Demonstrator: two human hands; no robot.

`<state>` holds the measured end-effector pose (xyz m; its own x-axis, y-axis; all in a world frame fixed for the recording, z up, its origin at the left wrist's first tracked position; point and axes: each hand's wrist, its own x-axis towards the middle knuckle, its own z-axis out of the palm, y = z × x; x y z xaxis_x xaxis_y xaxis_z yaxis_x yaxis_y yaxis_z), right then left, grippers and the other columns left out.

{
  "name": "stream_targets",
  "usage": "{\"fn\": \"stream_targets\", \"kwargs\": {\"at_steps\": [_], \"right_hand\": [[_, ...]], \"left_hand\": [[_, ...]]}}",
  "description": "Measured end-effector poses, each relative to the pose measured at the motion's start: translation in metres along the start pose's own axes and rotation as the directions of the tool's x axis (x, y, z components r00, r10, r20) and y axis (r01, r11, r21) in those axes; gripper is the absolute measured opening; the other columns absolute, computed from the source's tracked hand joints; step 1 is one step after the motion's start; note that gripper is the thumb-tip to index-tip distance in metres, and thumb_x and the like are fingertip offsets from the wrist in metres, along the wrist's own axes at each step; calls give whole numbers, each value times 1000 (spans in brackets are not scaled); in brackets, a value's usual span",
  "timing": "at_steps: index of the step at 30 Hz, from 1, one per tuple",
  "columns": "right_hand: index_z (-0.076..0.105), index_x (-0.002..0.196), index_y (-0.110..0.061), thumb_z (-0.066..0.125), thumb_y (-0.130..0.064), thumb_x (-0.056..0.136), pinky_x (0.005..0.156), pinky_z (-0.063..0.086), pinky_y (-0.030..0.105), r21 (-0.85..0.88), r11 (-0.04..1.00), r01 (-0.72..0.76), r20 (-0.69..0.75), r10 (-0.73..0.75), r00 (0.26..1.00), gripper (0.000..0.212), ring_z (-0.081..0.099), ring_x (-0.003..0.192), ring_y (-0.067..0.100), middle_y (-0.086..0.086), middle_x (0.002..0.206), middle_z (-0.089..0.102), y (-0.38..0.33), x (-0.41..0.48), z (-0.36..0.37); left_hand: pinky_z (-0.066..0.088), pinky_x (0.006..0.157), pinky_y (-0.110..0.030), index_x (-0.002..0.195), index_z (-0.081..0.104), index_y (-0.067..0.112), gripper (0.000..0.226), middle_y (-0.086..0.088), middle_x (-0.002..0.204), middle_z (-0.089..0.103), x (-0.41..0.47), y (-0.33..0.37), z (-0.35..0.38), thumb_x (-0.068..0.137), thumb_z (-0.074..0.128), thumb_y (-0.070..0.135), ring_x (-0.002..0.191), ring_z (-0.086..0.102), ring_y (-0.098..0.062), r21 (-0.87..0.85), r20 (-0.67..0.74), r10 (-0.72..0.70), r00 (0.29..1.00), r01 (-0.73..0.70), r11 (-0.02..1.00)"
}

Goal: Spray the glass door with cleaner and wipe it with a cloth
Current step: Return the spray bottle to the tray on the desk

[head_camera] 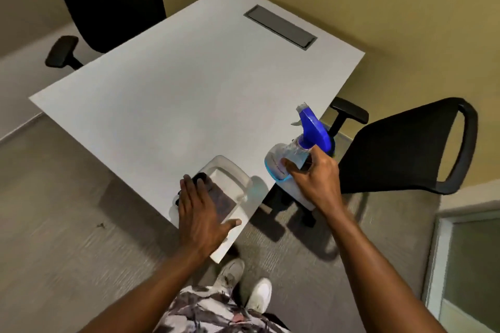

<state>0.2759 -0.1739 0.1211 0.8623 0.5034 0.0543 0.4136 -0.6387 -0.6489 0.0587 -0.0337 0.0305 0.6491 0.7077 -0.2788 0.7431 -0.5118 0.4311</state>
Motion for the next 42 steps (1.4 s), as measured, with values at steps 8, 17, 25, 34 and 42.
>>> {"fn": "stream_targets", "kwargs": {"at_steps": [8,17,25,34,42], "right_hand": [[66,134,-7,89,-32,92,100,64,42,31,998,-56,236,47,971,55,75,113,27,12,130,77,6,46,75],[63,142,-9,87,-32,94,108,63,52,-1,999,-49,310,47,949,58,75,119,34,13,137,75,7,56,120],[63,134,-10,87,-29,95,105,63,54,-22,996,-89,303,91,948,50,73,115,32,12,132,75,11,52,131],[54,147,-9,87,-18,93,103,63,56,-92,972,-215,159,228,961,64,71,119,32,18,137,69,12,12,124],[76,107,-14,80,-7,97,92,66,39,127,972,-198,286,155,945,13,68,85,3,-3,96,74,-16,-33,145]], "left_hand": [[1,140,-51,170,-11,-1,170,-25,180,-15,9,-59,16,59,87,83,170,-13,-37,-59,42,-150,988,153,987],[-2,139,-41,169,-13,-3,168,-22,181,-16,15,-63,20,63,91,75,170,-15,-33,-147,112,-151,982,167,975],[-1,140,-41,169,-15,1,165,-16,180,-23,18,-59,17,66,94,68,169,-22,-30,-154,129,-165,978,184,971],[0,139,-39,170,-16,3,164,-13,180,-26,17,-59,19,66,94,67,168,-23,-28,-164,114,-154,981,172,971],[7,140,-42,170,-18,5,167,-12,180,-27,17,-63,23,64,91,73,169,-23,-27,-129,103,-147,984,160,979]]}}
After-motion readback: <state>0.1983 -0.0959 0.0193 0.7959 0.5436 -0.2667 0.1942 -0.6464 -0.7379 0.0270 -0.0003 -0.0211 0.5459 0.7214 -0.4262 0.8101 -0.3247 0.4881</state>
